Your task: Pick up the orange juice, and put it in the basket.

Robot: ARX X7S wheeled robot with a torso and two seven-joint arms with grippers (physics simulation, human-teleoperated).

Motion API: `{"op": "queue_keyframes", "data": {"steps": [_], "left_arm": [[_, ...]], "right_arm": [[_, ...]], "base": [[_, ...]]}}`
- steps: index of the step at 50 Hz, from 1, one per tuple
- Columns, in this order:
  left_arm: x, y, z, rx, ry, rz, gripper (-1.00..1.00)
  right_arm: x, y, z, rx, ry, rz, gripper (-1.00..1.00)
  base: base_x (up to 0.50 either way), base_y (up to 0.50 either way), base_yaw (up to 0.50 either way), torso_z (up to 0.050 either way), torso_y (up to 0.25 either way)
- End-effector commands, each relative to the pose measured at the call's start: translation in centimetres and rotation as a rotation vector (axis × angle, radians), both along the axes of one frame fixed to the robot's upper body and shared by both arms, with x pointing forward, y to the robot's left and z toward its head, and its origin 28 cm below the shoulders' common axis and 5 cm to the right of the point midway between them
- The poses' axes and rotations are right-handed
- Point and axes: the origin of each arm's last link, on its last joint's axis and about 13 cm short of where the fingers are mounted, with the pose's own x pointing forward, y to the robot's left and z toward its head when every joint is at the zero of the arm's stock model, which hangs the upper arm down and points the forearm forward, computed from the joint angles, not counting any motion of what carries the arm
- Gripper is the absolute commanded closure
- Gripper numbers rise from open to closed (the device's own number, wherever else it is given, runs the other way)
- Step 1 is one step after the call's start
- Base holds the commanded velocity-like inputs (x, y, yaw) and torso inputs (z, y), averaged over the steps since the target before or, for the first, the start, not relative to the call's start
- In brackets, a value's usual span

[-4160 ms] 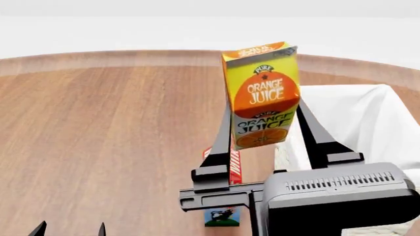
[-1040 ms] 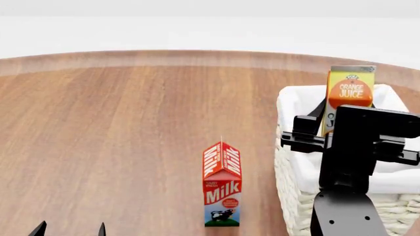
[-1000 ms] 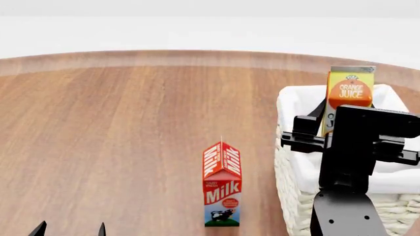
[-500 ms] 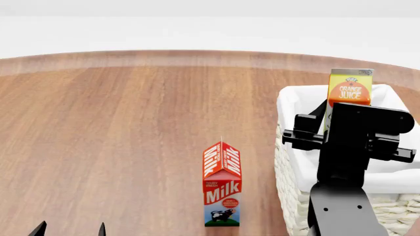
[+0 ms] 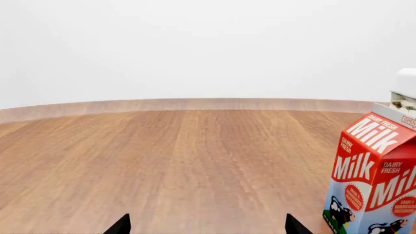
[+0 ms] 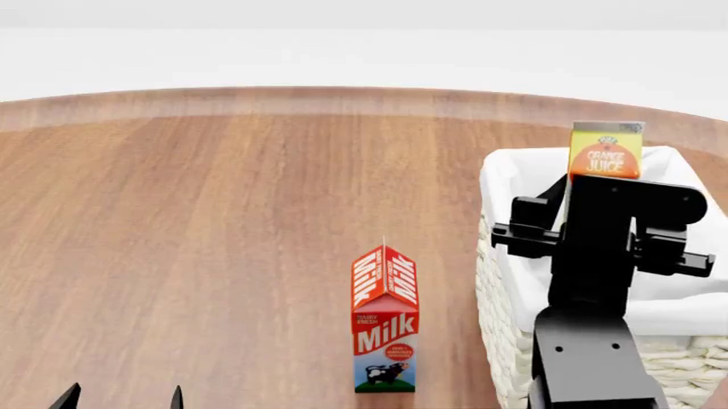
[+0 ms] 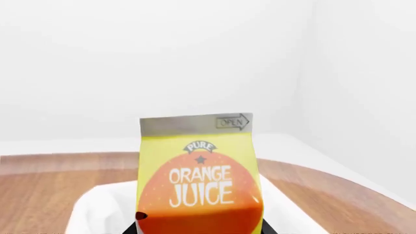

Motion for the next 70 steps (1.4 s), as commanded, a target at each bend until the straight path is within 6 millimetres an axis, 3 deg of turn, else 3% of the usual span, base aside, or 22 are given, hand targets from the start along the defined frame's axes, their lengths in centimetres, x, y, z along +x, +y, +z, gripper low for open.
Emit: {"op": "queue_keyframes", "data": {"steps": [1,34,35,70], "left_arm": [[0.0,0.0,0.0,0.000,0.000,0.000,-1.00],[0.0,0.0,0.0,0.000,0.000,0.000,-1.00],[0.0,0.0,0.0,0.000,0.000,0.000,-1.00],[0.0,0.0,0.0,0.000,0.000,0.000,-1.00]], "right_arm": [[0.5,-0.1,0.4,-0.059,-0.012,-0.004,1.00],[0.8,-0.3,-0.7,-0.053,0.002,-0.018,1.00],[0.8,-0.3,-0.7,-0.051,0.004,-0.017,-1.00],[0.2,0.2,0.2,-0.043,-0.035,0.018,-1.00]], "base": [[0.00,0.00,0.00,0.000,0.000],[0.00,0.00,0.00,0.000,0.001],[0.00,0.00,0.00,0.000,0.000],[0.00,0.00,0.00,0.000,0.000]]}}
